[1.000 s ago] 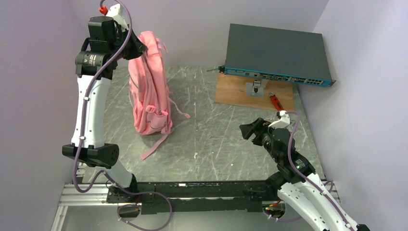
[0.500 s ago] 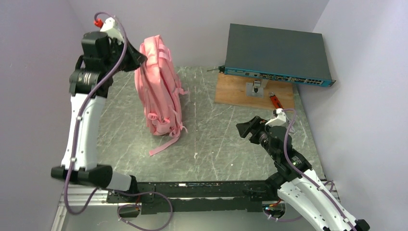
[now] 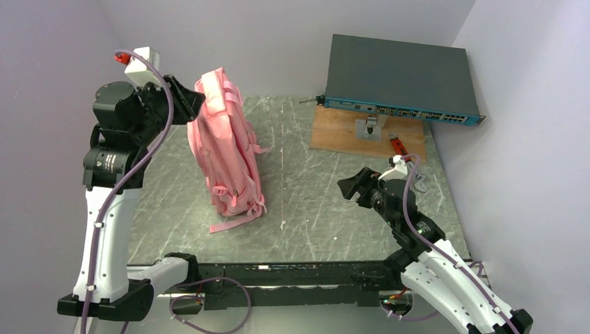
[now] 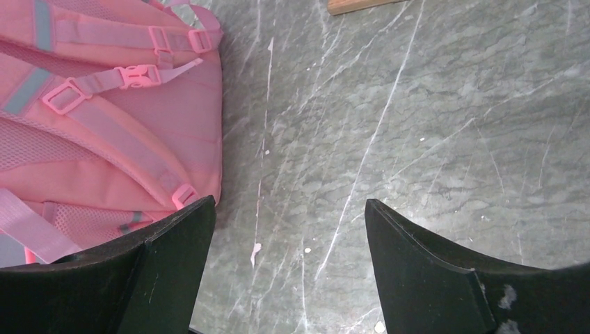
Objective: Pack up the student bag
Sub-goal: Adjust the student bag at the center of the board, then reset both arms
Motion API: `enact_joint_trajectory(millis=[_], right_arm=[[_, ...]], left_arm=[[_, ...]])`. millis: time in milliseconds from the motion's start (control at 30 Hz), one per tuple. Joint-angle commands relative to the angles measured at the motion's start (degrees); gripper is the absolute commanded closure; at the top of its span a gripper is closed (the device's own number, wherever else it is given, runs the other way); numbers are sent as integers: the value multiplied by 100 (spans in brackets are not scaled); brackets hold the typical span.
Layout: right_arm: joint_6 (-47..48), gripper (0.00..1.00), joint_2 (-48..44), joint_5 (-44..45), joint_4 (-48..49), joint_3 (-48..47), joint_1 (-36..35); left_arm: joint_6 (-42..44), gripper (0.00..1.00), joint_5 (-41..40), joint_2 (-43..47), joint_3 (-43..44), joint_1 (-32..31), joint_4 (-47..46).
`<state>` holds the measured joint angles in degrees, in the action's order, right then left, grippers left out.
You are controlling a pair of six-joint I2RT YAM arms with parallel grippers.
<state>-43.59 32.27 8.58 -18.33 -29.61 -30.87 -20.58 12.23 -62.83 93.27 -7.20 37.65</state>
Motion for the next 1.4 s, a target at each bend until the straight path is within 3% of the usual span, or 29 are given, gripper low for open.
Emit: enact_joint_trajectory(millis=[0,67,167,400,600,800,1100,1367], right_arm=[[-24,19,-18,-32,268,-55,9],[-48,19,-15,-45,283,-31,2],[-55,19,13,-87,328,-2,2],[191,18,203,-75,234,-163,2],[1108,12,440,216,-266,-946,2],[2158,1,893,966,-1105,-2514,3],[3167,0,908,1730,-1548,-4497,4],[3456,0,57,1784,-1163,-4933,3]], left_arm=[[249,61,19,63,349,-9,-532],[267,52,-3,66,351,-9,-507],[330,32,-120,139,344,-9,-459],[701,1,-612,289,805,-9,13],[1062,0,-1202,896,738,-9,67],[1177,0,-1779,2008,-136,-9,-693],[810,0,-1609,3109,-1279,-9,-1846],[621,0,-1360,3456,-1753,-9,-2188]])
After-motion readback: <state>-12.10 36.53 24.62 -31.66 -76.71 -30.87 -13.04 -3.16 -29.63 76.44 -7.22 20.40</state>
